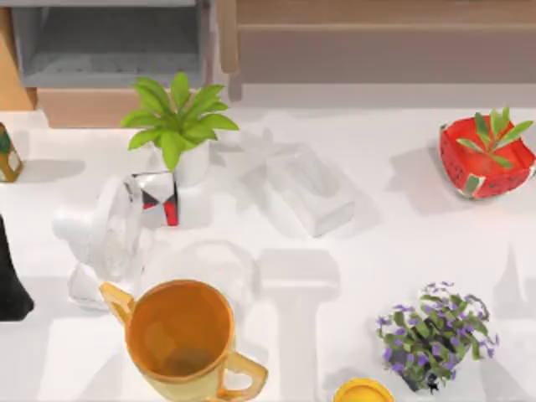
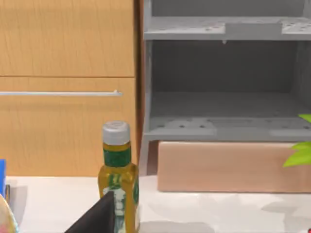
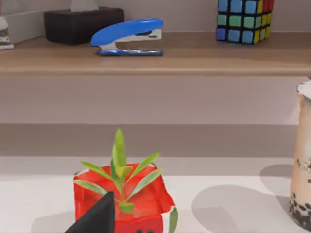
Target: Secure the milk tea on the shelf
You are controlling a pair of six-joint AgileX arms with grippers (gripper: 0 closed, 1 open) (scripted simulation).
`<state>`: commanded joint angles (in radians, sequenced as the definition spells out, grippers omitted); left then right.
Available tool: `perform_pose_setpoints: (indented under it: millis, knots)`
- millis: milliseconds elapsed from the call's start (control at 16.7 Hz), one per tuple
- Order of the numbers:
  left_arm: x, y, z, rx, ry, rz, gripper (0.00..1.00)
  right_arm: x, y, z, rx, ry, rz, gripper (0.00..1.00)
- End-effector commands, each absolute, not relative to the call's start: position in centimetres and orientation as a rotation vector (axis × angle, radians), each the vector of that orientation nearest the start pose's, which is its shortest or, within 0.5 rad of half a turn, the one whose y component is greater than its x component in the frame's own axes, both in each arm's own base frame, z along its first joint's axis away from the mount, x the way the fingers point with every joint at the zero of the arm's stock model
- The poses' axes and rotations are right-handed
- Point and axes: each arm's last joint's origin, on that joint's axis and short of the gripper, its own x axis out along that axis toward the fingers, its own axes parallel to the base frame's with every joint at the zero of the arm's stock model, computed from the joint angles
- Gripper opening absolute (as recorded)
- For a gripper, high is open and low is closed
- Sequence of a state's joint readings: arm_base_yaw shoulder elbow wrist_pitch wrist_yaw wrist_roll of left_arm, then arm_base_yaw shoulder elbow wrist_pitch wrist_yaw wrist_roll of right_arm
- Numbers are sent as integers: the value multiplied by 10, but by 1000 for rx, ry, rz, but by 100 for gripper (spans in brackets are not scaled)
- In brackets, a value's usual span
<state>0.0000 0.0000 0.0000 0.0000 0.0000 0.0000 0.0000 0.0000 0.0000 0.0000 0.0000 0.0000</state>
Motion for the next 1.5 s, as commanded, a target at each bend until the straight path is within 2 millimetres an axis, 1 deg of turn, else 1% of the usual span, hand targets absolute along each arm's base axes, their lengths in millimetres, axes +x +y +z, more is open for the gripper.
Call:
perform_pose_setpoints:
  millis: [300, 540, 780, 1020, 1140, 1260, 1380, 1500]
  knots:
    - [106, -1, 160, 0, 0, 0, 100, 109, -2, 164, 0, 4, 0, 100]
    - [106, -1, 160, 0, 0, 0, 100, 122, -7, 175, 0, 24, -5, 100]
    - [106, -1, 160, 0, 0, 0, 100, 150, -18, 188, 1, 44, -11, 100]
    - [106, -1, 160, 0, 0, 0, 100, 191, -39, 192, 1, 48, -15, 100]
    - [106, -1, 160, 0, 0, 0, 100, 214, -54, 188, 0, 44, -16, 100]
    - [106, -1, 160, 0, 0, 0, 100, 235, -70, 177, -2, 36, -16, 100]
    - [106, -1, 160, 0, 0, 0, 100, 254, -88, 162, -6, 26, -16, 100]
    - [106, -1, 160, 0, 0, 0, 100, 268, -106, 143, -9, 16, -16, 100]
